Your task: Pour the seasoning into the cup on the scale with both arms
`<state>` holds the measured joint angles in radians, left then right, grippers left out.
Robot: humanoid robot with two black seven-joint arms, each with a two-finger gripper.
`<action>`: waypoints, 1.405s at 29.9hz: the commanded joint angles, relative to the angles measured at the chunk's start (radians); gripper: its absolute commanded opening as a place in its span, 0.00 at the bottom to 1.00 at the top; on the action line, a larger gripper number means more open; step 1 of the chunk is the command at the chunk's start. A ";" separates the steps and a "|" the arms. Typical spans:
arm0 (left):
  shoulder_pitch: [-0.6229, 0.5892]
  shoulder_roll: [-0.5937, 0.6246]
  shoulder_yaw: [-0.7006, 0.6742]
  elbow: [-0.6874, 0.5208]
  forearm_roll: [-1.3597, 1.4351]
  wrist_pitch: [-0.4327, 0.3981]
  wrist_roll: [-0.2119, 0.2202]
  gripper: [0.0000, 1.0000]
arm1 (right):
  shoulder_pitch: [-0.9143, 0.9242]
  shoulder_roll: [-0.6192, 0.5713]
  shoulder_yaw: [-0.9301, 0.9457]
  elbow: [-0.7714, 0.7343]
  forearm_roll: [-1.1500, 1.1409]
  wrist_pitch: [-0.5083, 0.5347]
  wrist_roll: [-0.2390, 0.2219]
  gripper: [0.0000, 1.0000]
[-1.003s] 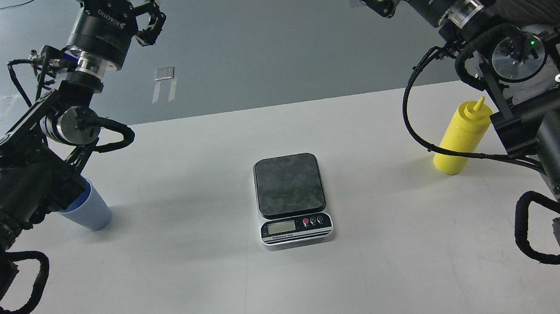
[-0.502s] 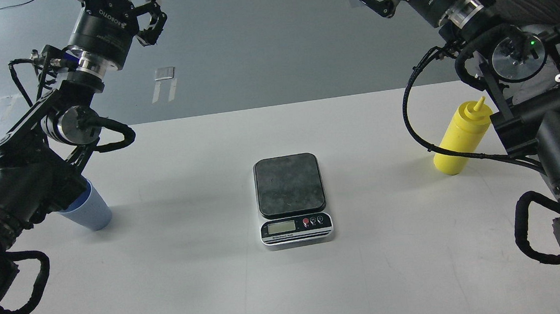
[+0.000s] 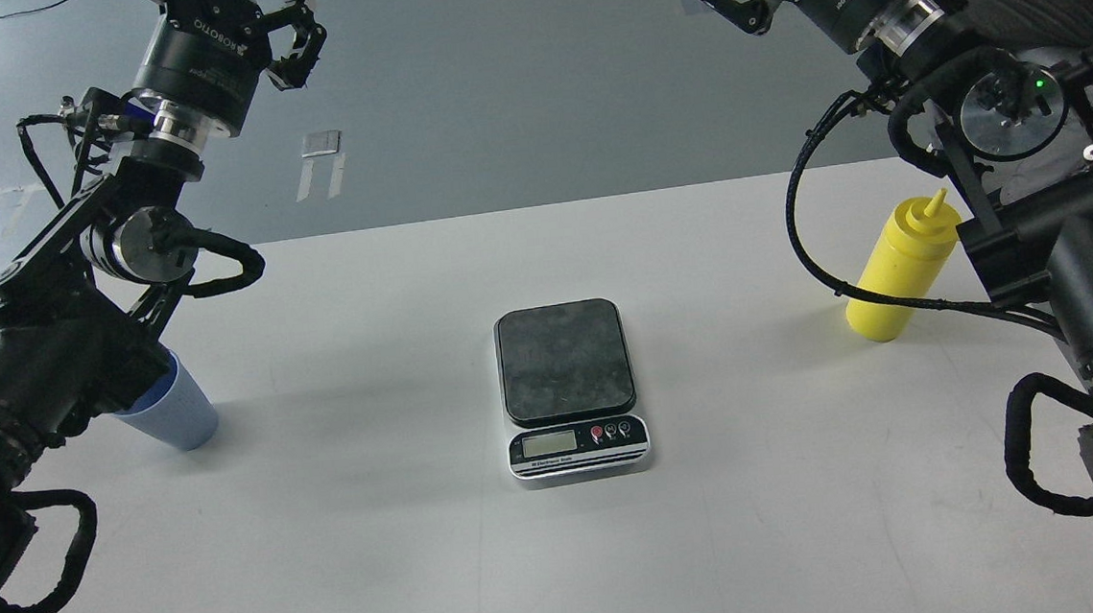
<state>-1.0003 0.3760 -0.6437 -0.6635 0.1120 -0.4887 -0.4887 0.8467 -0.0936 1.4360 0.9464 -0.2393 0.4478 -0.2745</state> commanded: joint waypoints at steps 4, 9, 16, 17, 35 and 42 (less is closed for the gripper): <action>0.000 0.000 -0.001 0.001 0.002 0.000 0.000 0.98 | 0.000 -0.002 0.000 0.000 0.000 -0.004 -0.002 1.00; 0.000 -0.002 0.001 -0.001 0.005 0.000 0.000 0.98 | 0.000 -0.002 0.000 0.002 0.000 -0.005 -0.003 1.00; 0.000 -0.002 0.006 -0.001 0.008 0.000 0.000 0.98 | 0.000 -0.002 0.000 0.002 0.000 -0.005 -0.003 1.00; 0.000 -0.003 0.007 -0.001 0.008 0.000 0.000 0.98 | 0.000 -0.002 0.000 0.002 0.000 -0.005 -0.003 1.00; 0.000 0.008 0.033 -0.001 0.067 0.000 0.000 0.98 | 0.000 -0.005 0.000 0.002 0.000 -0.005 -0.005 1.00; -0.001 0.064 0.032 -0.004 0.403 0.000 0.000 0.98 | -0.002 -0.005 0.000 0.002 0.000 -0.005 -0.005 1.00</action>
<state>-0.9992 0.4183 -0.6097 -0.6646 0.3986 -0.4888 -0.4887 0.8453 -0.0982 1.4357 0.9481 -0.2393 0.4433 -0.2793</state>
